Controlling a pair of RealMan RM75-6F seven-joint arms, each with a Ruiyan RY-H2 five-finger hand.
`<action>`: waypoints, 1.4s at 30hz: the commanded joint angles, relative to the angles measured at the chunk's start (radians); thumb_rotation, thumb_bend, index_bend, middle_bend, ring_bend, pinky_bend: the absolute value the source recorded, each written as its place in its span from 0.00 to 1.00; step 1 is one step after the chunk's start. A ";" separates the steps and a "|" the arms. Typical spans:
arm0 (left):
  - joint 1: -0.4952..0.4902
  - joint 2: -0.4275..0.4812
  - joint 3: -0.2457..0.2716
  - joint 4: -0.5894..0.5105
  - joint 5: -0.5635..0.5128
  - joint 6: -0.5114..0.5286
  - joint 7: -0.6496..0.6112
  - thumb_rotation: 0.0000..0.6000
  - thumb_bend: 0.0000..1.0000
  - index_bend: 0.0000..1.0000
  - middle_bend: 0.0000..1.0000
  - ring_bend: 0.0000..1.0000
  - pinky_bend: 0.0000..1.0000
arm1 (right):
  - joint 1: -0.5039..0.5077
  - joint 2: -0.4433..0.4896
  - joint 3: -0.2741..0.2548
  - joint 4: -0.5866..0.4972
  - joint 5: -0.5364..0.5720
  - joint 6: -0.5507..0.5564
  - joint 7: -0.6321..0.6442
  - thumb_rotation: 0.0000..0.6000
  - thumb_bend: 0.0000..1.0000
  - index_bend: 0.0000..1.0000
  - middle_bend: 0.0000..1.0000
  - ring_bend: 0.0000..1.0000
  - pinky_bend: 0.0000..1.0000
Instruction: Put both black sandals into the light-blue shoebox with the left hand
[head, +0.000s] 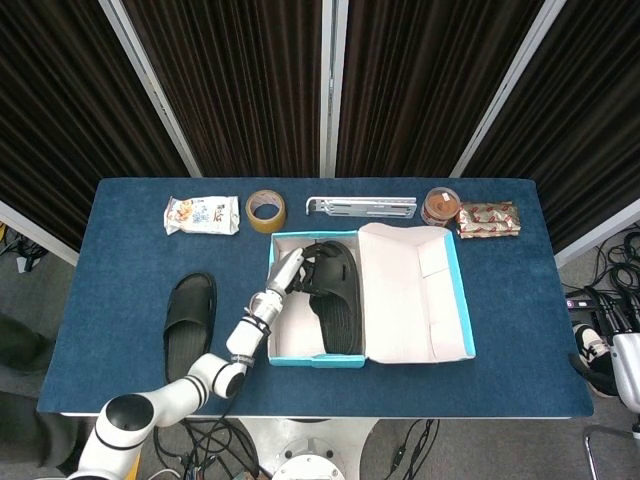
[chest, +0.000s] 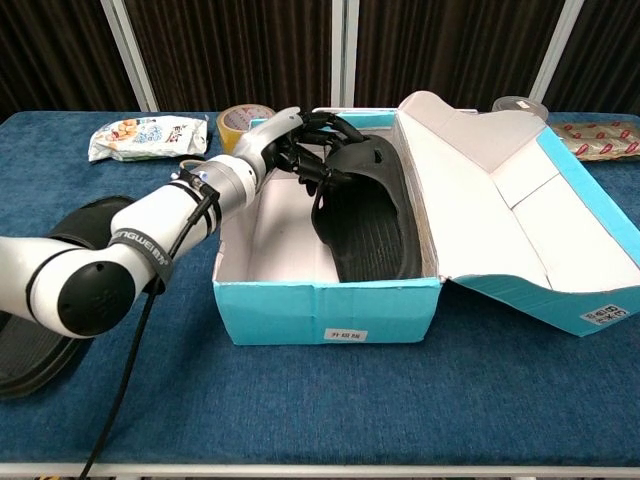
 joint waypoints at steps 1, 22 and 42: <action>-0.001 -0.001 0.014 0.006 0.013 0.007 0.026 1.00 0.09 0.35 0.42 0.76 0.57 | -0.002 0.001 -0.001 -0.002 0.000 0.002 -0.001 1.00 0.07 0.08 0.16 0.03 0.09; 0.069 0.167 0.097 -0.196 0.108 0.200 0.399 1.00 0.09 0.14 0.00 0.00 0.19 | 0.001 -0.004 -0.001 0.022 -0.029 0.009 0.034 1.00 0.07 0.08 0.16 0.03 0.09; 0.224 0.887 0.132 -1.017 -0.356 0.042 1.144 1.00 0.05 0.13 0.00 0.17 0.33 | 0.031 -0.009 0.004 0.041 -0.065 -0.007 0.054 1.00 0.08 0.08 0.16 0.03 0.09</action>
